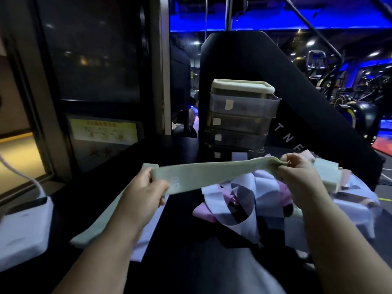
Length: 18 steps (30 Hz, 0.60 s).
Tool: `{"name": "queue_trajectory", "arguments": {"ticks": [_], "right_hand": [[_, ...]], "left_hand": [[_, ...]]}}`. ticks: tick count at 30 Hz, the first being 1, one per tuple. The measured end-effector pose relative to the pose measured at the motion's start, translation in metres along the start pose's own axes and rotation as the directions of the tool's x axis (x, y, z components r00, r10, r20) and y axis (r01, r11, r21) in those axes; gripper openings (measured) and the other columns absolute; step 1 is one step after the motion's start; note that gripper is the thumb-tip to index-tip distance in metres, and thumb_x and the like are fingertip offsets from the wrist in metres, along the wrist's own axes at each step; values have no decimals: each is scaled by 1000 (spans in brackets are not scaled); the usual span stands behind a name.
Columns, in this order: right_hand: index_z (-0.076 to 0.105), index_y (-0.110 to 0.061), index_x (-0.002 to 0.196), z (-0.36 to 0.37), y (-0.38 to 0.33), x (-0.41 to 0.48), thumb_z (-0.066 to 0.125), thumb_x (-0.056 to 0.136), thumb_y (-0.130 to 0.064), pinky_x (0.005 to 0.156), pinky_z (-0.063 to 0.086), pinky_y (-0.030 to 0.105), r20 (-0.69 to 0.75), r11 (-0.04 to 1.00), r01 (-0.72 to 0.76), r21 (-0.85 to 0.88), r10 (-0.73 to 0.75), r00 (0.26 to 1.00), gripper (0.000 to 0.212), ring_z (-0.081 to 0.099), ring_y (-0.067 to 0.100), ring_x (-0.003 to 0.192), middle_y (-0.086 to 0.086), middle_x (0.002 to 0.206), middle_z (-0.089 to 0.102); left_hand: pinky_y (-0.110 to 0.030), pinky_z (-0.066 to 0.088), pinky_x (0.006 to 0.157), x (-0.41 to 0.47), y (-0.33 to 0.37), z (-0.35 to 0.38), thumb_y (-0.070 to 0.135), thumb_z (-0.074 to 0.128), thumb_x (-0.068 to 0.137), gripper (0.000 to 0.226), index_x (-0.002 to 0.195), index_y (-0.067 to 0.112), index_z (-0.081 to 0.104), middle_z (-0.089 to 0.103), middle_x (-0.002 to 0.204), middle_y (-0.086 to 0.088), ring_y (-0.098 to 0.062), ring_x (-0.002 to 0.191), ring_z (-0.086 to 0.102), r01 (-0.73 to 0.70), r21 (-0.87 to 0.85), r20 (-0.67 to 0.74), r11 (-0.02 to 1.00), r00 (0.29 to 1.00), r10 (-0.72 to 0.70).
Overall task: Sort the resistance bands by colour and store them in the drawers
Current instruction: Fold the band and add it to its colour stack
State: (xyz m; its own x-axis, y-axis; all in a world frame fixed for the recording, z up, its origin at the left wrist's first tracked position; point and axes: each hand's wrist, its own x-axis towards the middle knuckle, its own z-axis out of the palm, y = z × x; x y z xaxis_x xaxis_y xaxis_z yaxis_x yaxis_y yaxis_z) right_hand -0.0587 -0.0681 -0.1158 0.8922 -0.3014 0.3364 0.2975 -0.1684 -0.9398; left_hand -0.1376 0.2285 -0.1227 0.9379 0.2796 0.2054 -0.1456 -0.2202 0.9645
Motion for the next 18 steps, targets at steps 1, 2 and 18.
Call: {"name": "queue_trajectory", "arguments": {"ticks": [1, 2, 18], "right_hand": [[47, -20, 67, 5, 1, -2, 70, 83, -2, 60, 46, 28, 18, 1000, 2, -7, -1, 1000, 34, 50, 14, 63, 0, 65, 50], [45, -22, 71, 9, 2, -4, 66, 87, -3, 66, 50, 32, 44, 1000, -5, -26, 7, 999, 33, 58, 16, 70, 3, 71, 55], [42, -35, 89, 52, -2, -22, 72, 84, -7, 63, 40, 34, 66, 995, 49, -92, -43, 997, 41, 51, 24, 70, 11, 78, 67]], "left_hand": [[-36, 38, 66, -4, -6, -5, 29, 53, 69, 22, 83, 12, 54, 51, 55, 11, -17, 60, 47, 27, 41, 6, 999, 1000, -27], [-38, 38, 68, -8, -9, -10, 33, 50, 66, 31, 88, 11, 55, 52, 58, 10, -18, 62, 46, 46, 69, 10, 997, 999, -47], [-27, 40, 55, -9, -28, -90, 16, 64, 79, 15, 70, 25, 57, 55, 55, 10, -10, 51, 49, -99, 355, 56, 930, 995, 85]]}}
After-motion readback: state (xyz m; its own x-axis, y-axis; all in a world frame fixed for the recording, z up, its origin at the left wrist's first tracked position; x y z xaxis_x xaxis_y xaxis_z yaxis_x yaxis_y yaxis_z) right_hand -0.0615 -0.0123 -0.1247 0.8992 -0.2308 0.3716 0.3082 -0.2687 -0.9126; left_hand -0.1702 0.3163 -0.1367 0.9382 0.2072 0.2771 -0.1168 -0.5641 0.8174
